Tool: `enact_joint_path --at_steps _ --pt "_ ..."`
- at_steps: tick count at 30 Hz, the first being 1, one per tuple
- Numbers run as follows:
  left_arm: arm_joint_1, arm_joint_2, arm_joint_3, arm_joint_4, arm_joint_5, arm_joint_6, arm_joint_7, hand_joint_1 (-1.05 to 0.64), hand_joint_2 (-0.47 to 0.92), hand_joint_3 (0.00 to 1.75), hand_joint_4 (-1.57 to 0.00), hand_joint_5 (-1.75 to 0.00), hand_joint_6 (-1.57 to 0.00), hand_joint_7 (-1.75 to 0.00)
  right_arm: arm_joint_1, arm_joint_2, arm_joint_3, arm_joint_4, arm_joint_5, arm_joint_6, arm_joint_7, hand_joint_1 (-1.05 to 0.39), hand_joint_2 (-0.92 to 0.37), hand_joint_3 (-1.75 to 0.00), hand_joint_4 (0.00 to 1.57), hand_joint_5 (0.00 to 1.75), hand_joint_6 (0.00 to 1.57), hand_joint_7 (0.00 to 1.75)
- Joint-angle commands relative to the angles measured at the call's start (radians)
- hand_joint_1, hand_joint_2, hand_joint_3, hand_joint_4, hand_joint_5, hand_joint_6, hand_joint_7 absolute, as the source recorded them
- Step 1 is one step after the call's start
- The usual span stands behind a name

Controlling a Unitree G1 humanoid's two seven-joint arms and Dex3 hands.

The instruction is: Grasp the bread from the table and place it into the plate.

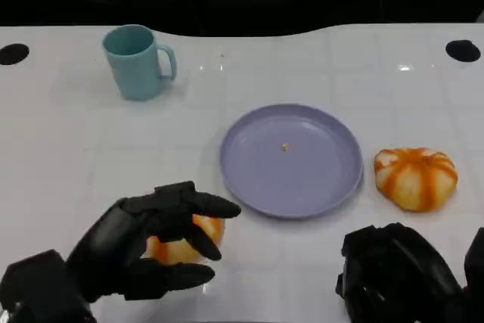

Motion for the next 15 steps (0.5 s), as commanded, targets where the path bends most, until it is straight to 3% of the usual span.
enact_joint_path --at_steps 1,9,15 --pt "0.022 0.053 0.009 -0.066 0.129 -0.04 0.092 -0.76 0.86 0.0 -0.42 -1.02 -0.4 -0.37 0.008 -0.009 -0.006 -0.002 0.007 -0.003 -0.006 -1.05 -0.02 -1.38 1.52 1.33 1.57 1.01" --pt "0.046 0.136 0.011 -0.172 0.431 -0.078 0.263 -0.79 0.89 0.01 -0.19 -0.95 -0.27 -0.31 0.002 -0.009 -0.001 0.0 0.001 -0.007 -0.012 -1.05 -0.03 -1.38 1.51 1.33 1.57 1.02" --pt "0.055 0.168 0.01 -0.231 0.66 -0.091 0.411 -0.8 0.88 0.0 -0.22 -0.92 -0.29 -0.27 -0.009 -0.003 0.0 0.013 0.003 -0.017 -0.009 -1.05 -0.03 -1.38 1.52 1.33 1.57 1.01"
